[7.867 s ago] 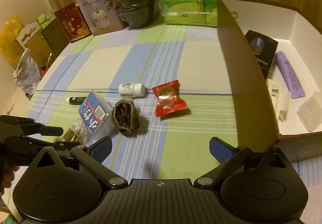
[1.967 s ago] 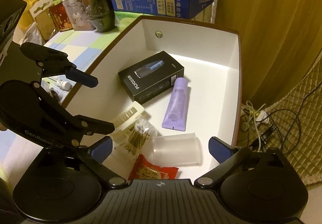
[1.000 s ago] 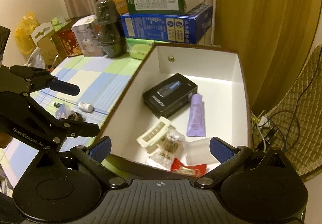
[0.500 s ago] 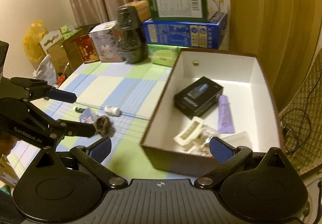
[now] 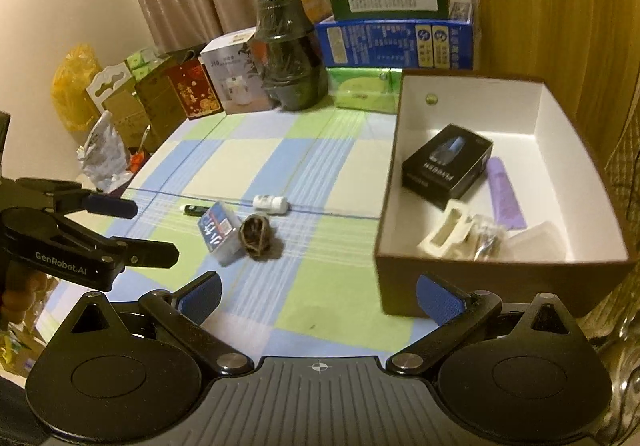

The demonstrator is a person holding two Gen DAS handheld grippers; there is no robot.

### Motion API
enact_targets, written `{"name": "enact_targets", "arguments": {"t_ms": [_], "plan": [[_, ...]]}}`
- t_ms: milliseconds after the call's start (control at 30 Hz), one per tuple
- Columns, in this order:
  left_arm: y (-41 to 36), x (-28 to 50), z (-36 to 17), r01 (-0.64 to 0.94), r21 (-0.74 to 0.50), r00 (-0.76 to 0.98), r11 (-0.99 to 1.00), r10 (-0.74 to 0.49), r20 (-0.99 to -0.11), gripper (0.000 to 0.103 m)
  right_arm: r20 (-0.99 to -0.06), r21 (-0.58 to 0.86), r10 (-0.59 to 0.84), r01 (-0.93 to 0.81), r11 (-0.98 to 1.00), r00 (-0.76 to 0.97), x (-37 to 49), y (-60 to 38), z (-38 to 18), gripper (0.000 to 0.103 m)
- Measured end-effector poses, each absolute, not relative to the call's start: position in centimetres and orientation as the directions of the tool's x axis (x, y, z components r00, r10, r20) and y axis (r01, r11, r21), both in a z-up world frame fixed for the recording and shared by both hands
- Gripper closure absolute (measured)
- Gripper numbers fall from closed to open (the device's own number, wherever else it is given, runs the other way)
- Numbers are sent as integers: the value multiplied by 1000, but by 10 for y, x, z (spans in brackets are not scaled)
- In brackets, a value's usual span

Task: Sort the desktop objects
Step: 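Withdraw both tools from the box back toward the remaining objects, then grasp the blue toothpick box with the left tool while the right tool grasps the brown scrunchie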

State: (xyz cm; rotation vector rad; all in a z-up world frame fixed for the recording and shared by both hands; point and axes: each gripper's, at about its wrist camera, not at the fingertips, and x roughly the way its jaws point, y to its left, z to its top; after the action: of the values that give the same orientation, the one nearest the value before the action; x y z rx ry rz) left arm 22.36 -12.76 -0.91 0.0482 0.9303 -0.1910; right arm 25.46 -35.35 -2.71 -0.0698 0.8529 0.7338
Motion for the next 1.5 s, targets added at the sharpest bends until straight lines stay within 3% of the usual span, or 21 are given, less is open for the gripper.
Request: {"name": "enact_targets", "arguments": {"t_ms": [700,1500], "plan": [[-64,210,-38,110,-30,536,994,-84,-840,10,-762,245,529,-590,770,373,237,-285,-73,2],[-58,270,-105,102,20,472,995,-31,-881,10,-804,95,432,-628,772,409,273,-216,-122,2]]}}
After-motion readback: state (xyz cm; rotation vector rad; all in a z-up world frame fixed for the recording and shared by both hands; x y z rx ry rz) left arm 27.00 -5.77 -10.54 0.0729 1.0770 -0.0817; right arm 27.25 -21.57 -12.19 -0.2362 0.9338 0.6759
